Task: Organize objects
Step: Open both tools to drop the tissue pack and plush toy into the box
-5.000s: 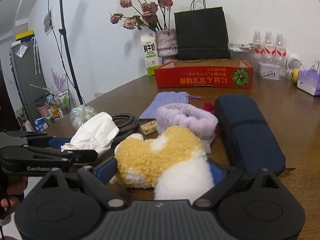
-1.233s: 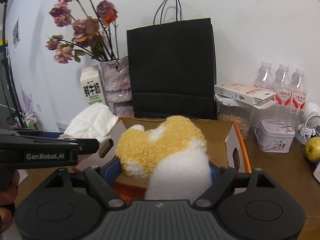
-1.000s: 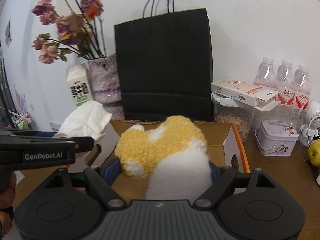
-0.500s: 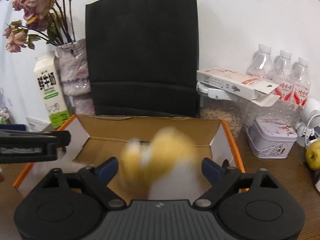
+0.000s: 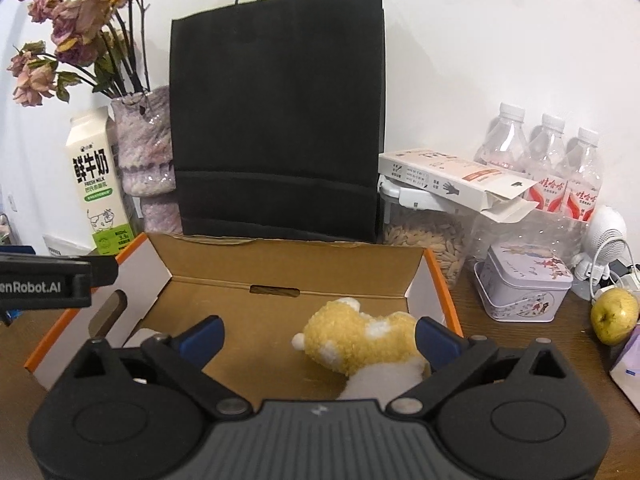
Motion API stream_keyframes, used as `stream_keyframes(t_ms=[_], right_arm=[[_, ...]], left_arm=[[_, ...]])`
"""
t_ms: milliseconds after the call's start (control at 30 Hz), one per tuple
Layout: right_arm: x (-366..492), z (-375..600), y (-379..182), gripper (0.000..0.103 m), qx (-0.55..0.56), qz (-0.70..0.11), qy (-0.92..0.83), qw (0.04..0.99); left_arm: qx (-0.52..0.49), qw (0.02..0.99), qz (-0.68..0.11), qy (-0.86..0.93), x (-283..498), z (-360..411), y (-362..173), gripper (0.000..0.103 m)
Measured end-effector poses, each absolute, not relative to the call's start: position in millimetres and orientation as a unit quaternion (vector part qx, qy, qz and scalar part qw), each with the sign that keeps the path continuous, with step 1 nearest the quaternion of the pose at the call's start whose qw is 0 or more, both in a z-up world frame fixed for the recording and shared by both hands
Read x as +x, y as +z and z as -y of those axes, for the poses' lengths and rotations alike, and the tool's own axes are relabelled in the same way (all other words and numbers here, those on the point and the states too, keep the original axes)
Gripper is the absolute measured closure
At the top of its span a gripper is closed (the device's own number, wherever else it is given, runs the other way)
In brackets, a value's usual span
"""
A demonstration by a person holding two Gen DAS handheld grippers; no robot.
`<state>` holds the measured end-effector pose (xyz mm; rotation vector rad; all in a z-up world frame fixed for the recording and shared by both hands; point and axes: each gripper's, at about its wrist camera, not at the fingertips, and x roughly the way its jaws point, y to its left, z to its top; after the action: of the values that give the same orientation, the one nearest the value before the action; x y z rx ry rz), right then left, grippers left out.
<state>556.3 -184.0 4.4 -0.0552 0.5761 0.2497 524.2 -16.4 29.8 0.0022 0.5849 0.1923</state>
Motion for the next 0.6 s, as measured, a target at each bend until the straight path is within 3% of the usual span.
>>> stream_keyframes(t_ms=[600], right_arm=[[462,200,46,0.0,-0.022,-0.249,0.118,0.961]], left_arm=[[-0.009,0.962,-0.261,0.078,432,18,64,0.0]])
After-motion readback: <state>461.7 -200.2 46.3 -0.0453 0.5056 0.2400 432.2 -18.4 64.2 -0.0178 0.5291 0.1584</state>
